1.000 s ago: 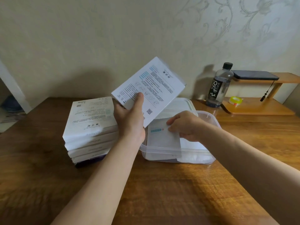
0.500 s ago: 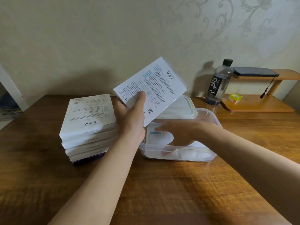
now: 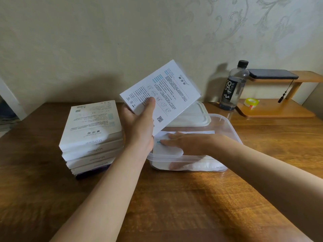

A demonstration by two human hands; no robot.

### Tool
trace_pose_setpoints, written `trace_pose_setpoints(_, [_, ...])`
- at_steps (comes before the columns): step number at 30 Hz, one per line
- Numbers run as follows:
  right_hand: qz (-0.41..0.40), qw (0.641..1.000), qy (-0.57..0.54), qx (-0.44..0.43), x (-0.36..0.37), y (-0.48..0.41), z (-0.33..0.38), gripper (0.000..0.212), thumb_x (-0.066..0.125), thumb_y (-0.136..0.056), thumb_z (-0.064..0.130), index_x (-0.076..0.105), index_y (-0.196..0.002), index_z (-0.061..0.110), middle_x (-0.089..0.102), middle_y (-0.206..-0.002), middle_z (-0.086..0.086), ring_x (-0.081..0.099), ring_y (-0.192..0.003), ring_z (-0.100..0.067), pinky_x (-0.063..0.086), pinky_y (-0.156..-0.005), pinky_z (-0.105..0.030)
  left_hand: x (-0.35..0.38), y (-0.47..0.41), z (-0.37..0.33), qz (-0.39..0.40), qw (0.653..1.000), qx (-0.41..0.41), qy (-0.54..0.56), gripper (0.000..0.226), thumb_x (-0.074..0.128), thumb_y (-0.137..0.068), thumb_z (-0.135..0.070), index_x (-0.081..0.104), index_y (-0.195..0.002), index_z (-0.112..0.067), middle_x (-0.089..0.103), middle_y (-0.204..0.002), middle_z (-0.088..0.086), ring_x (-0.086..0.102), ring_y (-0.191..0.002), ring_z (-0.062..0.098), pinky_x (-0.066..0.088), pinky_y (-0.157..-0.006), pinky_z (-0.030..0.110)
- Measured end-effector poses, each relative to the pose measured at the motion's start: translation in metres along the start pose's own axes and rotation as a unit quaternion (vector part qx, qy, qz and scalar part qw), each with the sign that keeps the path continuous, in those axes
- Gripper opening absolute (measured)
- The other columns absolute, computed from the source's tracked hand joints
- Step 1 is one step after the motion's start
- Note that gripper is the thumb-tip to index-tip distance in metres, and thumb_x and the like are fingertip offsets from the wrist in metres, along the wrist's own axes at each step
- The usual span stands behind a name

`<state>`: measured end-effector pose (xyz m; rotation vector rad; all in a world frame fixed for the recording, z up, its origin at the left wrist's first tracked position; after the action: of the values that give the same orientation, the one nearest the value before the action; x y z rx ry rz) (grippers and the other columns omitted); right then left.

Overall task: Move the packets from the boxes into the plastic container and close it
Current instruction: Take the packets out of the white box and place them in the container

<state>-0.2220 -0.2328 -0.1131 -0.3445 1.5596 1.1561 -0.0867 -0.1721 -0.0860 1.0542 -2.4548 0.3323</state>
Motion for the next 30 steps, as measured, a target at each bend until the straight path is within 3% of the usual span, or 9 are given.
trace_pose_setpoints(6, [0.012,0.999,0.032,0.0,0.006,-0.006,-0.006,0.096,0.052,-0.087,0.073,-0.006,-0.157,0.043,-0.013,-0.168,0.007,-0.012,-0.154,-0.021,0.009,-0.121,-0.062,0.001,0.0,0.0,0.0,1.0,0.011,-0.004,0.026,0.077,-0.089,-0.01,0.062,-0.109,-0.016,0.078,-0.105,-0.004,0.077,-0.093,0.015,0.064,-0.078,0.047])
trace_pose_setpoints(23, [0.031,0.999,0.03,0.005,0.004,-0.002,-0.002,0.093,0.05,-0.09,0.07,-0.009,-0.157,0.043,-0.016,-0.167,0.004,-0.014,-0.154,-0.024,0.003,-0.121,-0.062,0.0,0.003,-0.002,0.006,1.0,0.013,-0.021,0.023,0.078,-0.089,-0.012,0.063,-0.102,-0.023,0.078,-0.099,-0.009,0.076,-0.092,0.013,0.064,-0.079,0.048])
trace_pose_setpoints(27, [-0.019,1.0,0.006,0.002,0.006,-0.008,-0.008,0.09,0.053,-0.087,0.073,0.004,-0.157,0.047,-0.003,-0.168,0.009,-0.002,-0.155,-0.021,0.008,-0.123,-0.056,-0.001,0.002,-0.001,0.006,1.0,0.004,-0.019,0.024,0.079,-0.088,-0.014,0.064,-0.104,-0.024,0.078,-0.1,-0.01,0.076,-0.093,0.014,0.064,-0.08,0.049])
trace_pose_setpoints(30, [-0.111,0.993,-0.032,0.008,-0.007,0.001,-0.006,0.071,0.056,-0.092,0.062,0.029,-0.155,0.041,0.023,-0.165,0.011,0.023,-0.15,-0.017,0.02,-0.122,-0.042,-0.002,0.002,-0.001,0.012,1.0,-0.005,-0.016,0.027,0.079,-0.089,-0.016,0.064,-0.109,-0.025,0.078,-0.103,-0.01,0.076,-0.093,0.014,0.064,-0.077,0.047])
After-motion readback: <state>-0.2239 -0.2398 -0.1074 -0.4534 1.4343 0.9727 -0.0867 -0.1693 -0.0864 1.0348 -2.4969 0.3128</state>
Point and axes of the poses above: each hand's wrist, its own y-axis away from the middle knuckle, its own x-axis out of the palm, z = x × y, the point moved 3 cm from there along -y, towards the middle knuckle
